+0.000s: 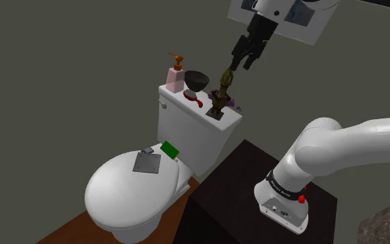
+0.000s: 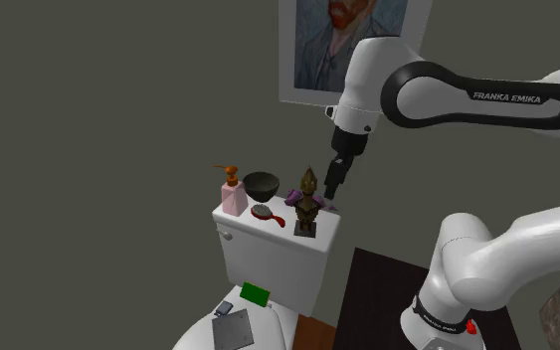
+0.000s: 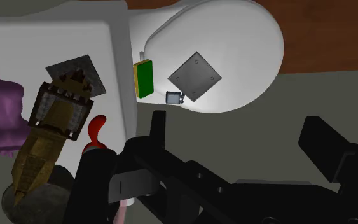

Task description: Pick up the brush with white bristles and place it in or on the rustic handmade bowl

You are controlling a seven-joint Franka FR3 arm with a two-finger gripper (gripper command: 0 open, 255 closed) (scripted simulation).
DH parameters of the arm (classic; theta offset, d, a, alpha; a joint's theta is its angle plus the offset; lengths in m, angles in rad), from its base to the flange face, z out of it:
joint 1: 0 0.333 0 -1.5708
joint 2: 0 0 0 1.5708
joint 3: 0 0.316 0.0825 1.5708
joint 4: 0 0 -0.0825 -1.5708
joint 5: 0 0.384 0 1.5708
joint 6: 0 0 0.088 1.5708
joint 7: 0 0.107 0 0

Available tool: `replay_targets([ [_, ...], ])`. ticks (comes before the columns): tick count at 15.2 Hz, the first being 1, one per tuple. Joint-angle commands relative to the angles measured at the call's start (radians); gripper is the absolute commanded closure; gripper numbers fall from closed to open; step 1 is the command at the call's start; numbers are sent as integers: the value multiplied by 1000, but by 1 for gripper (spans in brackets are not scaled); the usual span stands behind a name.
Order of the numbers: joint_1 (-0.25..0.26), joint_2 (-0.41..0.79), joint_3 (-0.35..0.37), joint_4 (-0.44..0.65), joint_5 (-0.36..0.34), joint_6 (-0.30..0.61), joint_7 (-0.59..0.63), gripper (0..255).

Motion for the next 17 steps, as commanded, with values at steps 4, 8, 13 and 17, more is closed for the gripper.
replay_targets([
  [4, -8, 78, -22, -16, -24, 81, -43, 0],
  [8, -17, 196, -50, -20, -53, 188, -97, 0],
  [13, -29, 362, -84, 6, -81, 312, -160, 0],
  [17, -36, 506, -108, 50, -97, 399, -207, 0],
])
